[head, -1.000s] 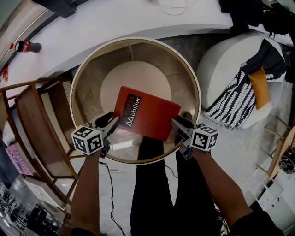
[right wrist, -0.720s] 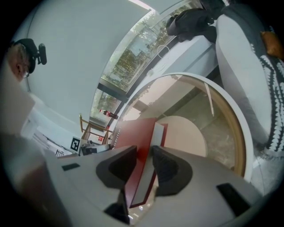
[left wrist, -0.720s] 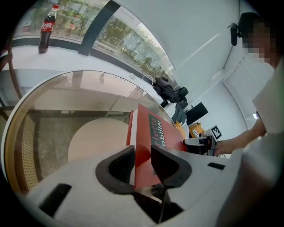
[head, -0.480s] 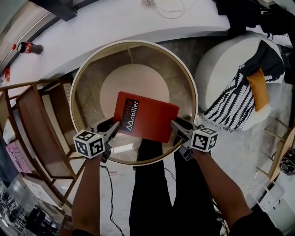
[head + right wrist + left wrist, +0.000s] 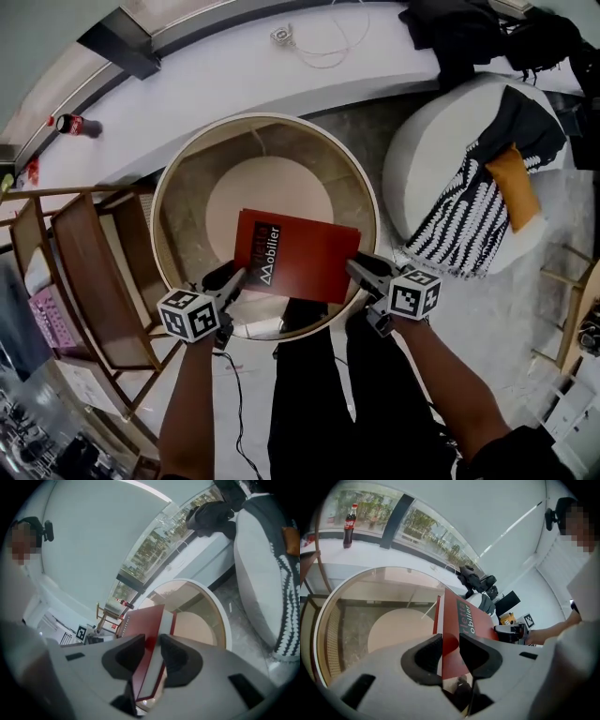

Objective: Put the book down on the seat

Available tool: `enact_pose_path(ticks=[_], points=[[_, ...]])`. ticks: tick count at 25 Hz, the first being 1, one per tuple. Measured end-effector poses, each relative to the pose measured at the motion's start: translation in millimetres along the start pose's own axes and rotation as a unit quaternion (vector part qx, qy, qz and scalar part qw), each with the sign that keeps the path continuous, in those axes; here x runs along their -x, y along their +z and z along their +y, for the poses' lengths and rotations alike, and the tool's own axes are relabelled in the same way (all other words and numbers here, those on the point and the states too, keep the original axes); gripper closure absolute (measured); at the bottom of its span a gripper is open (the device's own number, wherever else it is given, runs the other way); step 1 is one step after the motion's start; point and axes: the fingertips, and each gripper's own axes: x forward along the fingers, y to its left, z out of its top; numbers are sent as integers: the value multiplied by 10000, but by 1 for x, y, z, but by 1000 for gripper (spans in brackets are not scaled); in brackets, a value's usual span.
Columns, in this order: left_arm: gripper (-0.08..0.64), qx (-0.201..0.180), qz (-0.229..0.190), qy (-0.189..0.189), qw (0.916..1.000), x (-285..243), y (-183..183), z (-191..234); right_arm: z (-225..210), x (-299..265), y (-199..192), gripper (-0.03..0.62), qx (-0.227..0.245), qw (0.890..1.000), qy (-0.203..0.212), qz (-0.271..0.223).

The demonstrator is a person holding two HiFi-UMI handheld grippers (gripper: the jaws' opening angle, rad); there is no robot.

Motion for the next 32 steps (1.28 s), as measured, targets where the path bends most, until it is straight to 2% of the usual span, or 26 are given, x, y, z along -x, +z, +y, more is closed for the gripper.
enact_pose_path(ticks=[5,8,12,19,27,32], points=[[431,-332,-149,40,9993,24,18,-51,29,45,25,472,278,9992,169,-227],[431,-501,-422,38,9978,41,44,-83,54,73,50,474,574,9971,318,-376],[432,-793,-929,24,9925,69,92,-126,95,109,101,477,1220,9887,619,-615],[433,-1084,-1629,73,9806,152,123,-214,193,195,139,480,1864,9717,941,-1102],[433,-1374,-2402,-42,9609,222,168,-307,277,268,186,483,2643,9407,1296,-1686],[434,-1735,-2758,-211,9452,257,191,-357,324,320,209,483,3324,9068,1416,-2173]])
